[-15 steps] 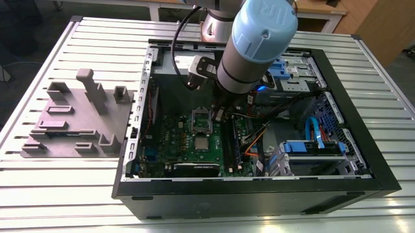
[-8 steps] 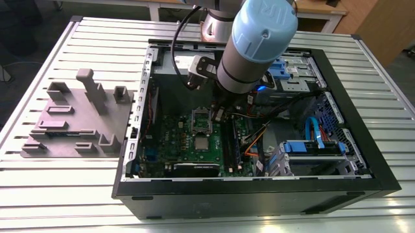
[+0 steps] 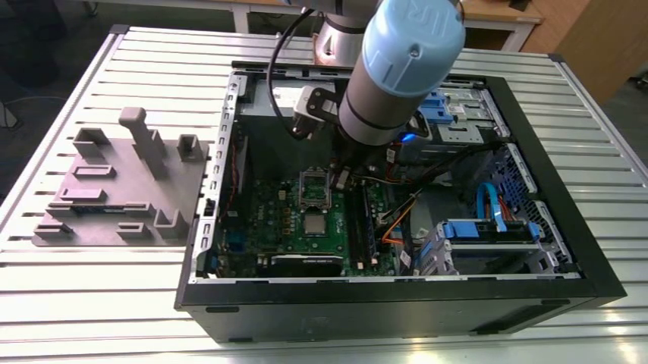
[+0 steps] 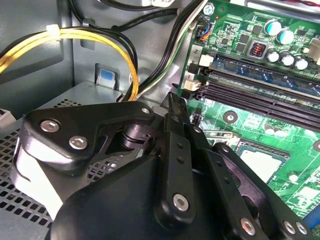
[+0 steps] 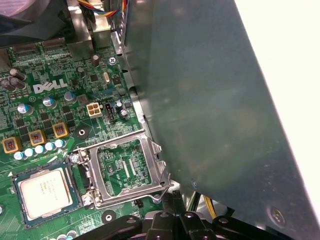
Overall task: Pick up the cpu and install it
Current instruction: 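Close the cpu cover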
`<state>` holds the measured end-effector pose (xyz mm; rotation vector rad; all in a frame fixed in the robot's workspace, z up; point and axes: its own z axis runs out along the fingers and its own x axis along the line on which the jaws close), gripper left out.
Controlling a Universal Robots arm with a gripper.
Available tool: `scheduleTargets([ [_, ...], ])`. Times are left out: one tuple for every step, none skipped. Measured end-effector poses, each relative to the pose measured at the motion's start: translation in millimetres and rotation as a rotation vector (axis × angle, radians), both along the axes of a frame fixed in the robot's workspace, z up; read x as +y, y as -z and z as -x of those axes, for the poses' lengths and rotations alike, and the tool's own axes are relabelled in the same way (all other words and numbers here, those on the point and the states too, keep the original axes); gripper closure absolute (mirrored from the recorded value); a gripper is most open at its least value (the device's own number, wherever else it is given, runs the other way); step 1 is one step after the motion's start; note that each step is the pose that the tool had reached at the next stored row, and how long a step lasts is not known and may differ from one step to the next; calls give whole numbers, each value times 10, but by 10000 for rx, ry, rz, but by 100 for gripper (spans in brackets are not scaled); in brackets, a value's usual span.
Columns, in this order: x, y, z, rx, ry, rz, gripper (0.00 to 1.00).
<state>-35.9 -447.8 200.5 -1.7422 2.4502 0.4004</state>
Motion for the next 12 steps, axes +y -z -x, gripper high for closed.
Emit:
scheduleTargets([
  [0, -4, 0, 0, 0, 22, 89],
  [0, -8, 0, 0, 0, 45, 89],
  [0, -11, 0, 1, 0, 65, 89],
  [0, -12, 0, 0, 0, 86, 89],
  [0, -15, 0, 0, 0, 109, 89],
  [-1, -18, 0, 1, 0, 129, 89],
  [-1, -22, 0, 1, 0, 145, 89],
  [-1, -26, 0, 1, 0, 157, 89],
  [-1, -31, 0, 1, 0, 168, 89],
  [0, -35, 0, 1, 0, 179, 89],
  [0, -39, 0, 0, 0, 187, 89],
  [0, -43, 0, 0, 0, 196, 89],
])
